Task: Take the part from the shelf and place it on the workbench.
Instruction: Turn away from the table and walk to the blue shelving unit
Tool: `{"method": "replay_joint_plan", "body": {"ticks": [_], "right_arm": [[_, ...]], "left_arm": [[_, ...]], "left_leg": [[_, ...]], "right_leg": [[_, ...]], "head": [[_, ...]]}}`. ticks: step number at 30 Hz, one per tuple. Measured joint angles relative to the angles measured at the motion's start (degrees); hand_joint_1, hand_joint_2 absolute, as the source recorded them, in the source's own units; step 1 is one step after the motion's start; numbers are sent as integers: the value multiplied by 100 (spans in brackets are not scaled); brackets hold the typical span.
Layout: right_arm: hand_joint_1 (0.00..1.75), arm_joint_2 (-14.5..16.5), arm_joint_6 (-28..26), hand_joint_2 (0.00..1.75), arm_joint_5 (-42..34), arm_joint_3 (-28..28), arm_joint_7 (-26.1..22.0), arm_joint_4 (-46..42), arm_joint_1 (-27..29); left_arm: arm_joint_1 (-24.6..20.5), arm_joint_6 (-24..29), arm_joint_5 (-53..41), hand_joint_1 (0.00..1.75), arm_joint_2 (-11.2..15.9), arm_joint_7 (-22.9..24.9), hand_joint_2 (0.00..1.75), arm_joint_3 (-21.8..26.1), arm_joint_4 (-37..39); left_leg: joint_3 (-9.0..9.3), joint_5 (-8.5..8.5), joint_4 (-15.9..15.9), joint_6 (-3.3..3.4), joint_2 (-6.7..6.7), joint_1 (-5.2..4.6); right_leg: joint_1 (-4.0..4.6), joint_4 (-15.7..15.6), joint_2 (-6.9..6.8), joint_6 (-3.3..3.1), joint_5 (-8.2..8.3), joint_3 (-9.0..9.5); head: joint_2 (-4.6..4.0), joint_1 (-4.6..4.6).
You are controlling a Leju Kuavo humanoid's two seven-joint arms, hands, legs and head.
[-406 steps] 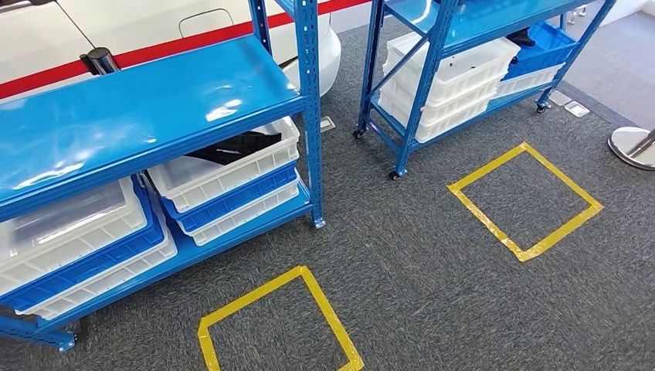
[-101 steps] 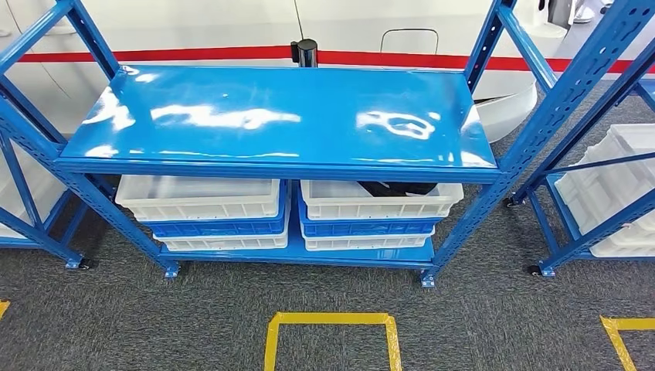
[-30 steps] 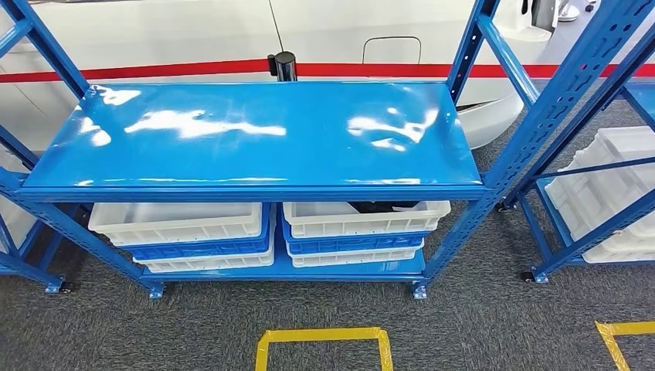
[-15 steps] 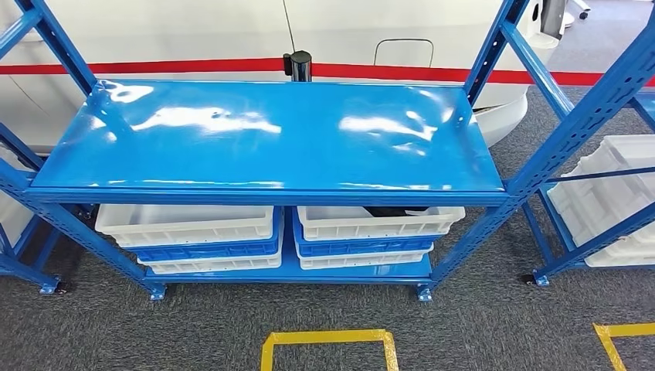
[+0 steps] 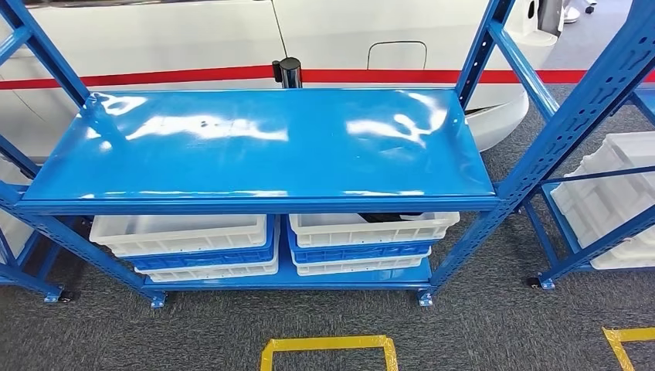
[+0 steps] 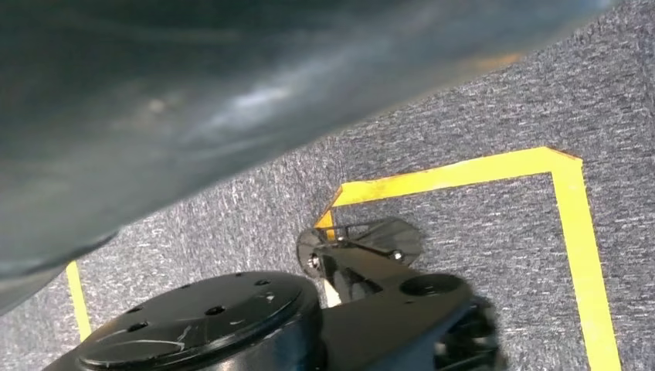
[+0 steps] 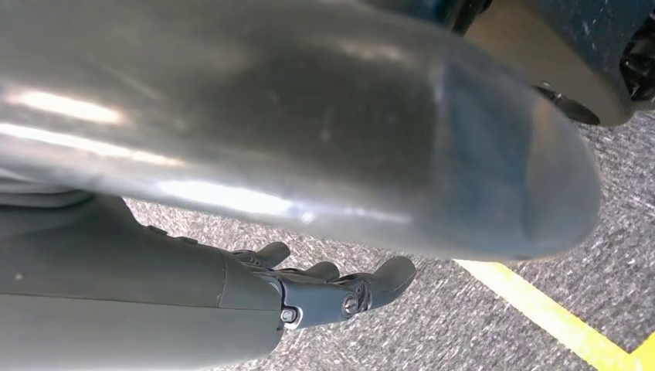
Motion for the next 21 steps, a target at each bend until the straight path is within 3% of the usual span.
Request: {"method": "replay_joint_plan", "body": {"ticks": [1, 3, 4, 6, 9, 11, 13, 14, 15, 16, 18, 20, 21], "right_arm": [[0, 0, 0, 0, 0, -1, -1, 0, 2], [0, 0, 0, 0, 1, -1, -2, 0, 7], [0, -2, 0, 0, 1, -1, -2, 0, 6], [0, -7, 0, 0, 1, -1, -2, 0, -2], [0, -8, 0, 0, 0, -1, -2, 0, -7], [0, -8, 0, 0, 0, -1, -2, 0, -7], [0, -4, 0, 0, 0, -1, -2, 0, -7], [0, -2, 0, 0, 0, -1, -2, 0, -3], [0, -1, 0, 0, 0, -1, -2, 0, 1], [0, -1, 0, 0, 0, -1, -4, 0, 4], [0, -2, 0, 0, 0, -1, -10, 0, -1], [0, -3, 1, 0, 0, -1, -16, 0, -11], [0, -4, 1, 0, 0, -1, -18, 0, -13]], "left_arm": [[1, 0, 0, 0, 1, 0, 0, 0, 0], [0, 0, 0, 0, -2, 0, 0, 0, 2], [-5, 0, 0, 0, -6, -1, 0, 0, 3], [-13, 0, 0, 0, -14, -5, 0, 0, 7], [-12, 0, 7, 0, -11, -9, 0, 0, 5], [-13, 0, 9, 0, -9, -9, 0, 0, 4], [-14, -1, 9, 0, -9, -10, 0, 0, 4], [-13, -1, 9, 0, -9, -11, 0, 0, 4], [-13, -1, 9, 0, -9, -11, 0, 0, 4], [-13, -1, 9, 0, -9, -11, 0, 0, 4], [-13, 0, 9, 0, -10, -11, 0, 0, 4], [-14, 2, 9, 0, -10, -11, 0, 0, 4], [-14, 4, 9, 0, -9, -11, 0, 0, 4]], "left_leg": [[66, 172, -192, -18, 5, 26], [391, 566, -903, -58, 14, 71], [530, 673, -1193, -53, 6, 78], [633, 686, -1416, 7, -17, 50], [634, 700, -1450, 159, -26, 21], [640, 710, -1469, 247, -21, 21], [640, 694, -1469, 299, -13, -5], [643, 685, -1469, 310, -12, -16], [649, 675, -1468, 317, -15, -23], [661, 665, -1468, 317, -22, -27], [694, 640, -1467, 294, -36, -29], [723, 596, -1465, 237, -44, -55], [734, 578, -1470, 207, -46, -65]], "right_leg": [[-8, 3, 10, 14, -18, 26], [-12, 24, 28, 79, -75, 67], [-4, 39, 33, 123, -110, 72], [15, 37, 35, 201, -153, 61], [-9, 76, 32, 279, -193, 53], [-11, 528, 25, 257, -405, -170], [-8, 1306, 23, 211, -698, -605], [-6, 1597, 23, 213, -769, -789], [-6, 1692, 23, 238, -748, -883], [-6, 1556, 22, 279, -636, -864], [-4, 801, 10, 349, -278, -571], [18, 223, 0, 328, -43, -307], [35, 134, -1, 290, -2, -259]], "head": [[0, -1], [0, -7], [0, -11], [0, -8], [0, 9], [0, 23], [0, 33], [0, 33], [0, 34], [0, 35], [0, 39], [0, 37], [0, 35]]}}
